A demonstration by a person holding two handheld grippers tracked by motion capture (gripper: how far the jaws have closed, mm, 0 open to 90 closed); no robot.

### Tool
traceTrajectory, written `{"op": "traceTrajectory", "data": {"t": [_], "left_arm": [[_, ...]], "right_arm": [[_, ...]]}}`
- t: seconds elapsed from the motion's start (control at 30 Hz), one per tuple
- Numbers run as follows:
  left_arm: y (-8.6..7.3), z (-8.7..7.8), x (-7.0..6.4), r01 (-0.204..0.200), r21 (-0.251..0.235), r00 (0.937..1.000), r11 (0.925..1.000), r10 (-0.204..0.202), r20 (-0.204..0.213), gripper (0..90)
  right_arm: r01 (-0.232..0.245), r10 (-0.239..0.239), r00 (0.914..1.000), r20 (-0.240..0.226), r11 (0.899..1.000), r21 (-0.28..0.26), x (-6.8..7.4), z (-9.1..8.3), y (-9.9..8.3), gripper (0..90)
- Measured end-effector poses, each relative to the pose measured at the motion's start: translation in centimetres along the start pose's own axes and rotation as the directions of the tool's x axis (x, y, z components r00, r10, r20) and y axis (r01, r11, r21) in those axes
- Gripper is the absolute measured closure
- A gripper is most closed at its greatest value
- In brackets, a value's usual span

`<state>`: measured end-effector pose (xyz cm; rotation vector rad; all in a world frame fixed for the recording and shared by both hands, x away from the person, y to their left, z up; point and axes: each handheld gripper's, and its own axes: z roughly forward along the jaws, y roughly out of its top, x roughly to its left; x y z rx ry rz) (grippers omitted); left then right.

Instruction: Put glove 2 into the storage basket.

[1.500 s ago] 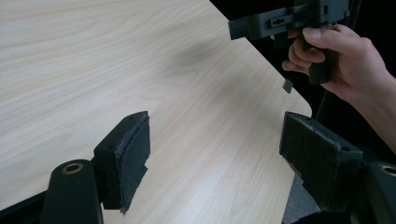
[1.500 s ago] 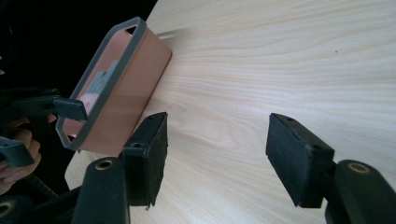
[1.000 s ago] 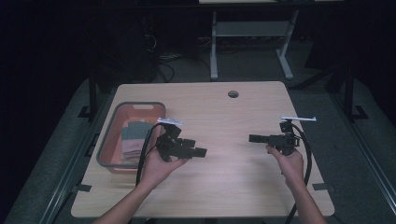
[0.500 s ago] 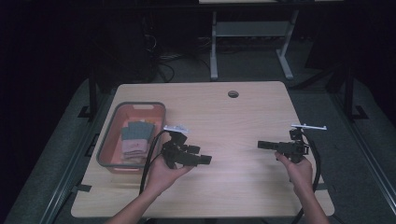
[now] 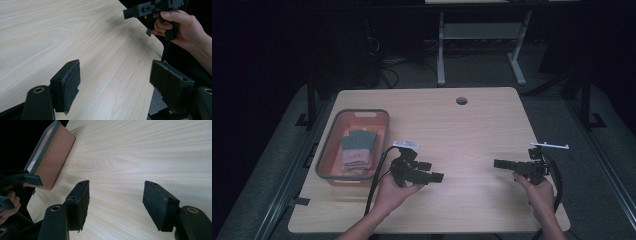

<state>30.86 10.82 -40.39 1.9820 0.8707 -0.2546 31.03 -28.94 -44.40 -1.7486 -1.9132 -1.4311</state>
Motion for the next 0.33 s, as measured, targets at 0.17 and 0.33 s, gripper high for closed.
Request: {"op": "traceTrajectory", "data": {"t": [0.17, 0.33], "left_arm": [[-0.6, 0.3, -0.3, -0.007, -0.002, 0.9999, 1.0, 0.007, 0.007, 24.2], [-1.6, 0.7, -0.6, -0.012, -0.012, 0.9996, 0.9999, 0.012, 0.024, 24.2]], "right_arm": [[-0.007, 0.007, 1.0, 0.005, 1.0, -0.001, -0.5, -0.3, -0.7, 37.3], [0.004, -0.004, 0.9999, 0.014, 1.0, -0.022, -0.5, -0.9, -1.5, 36.1]]}}
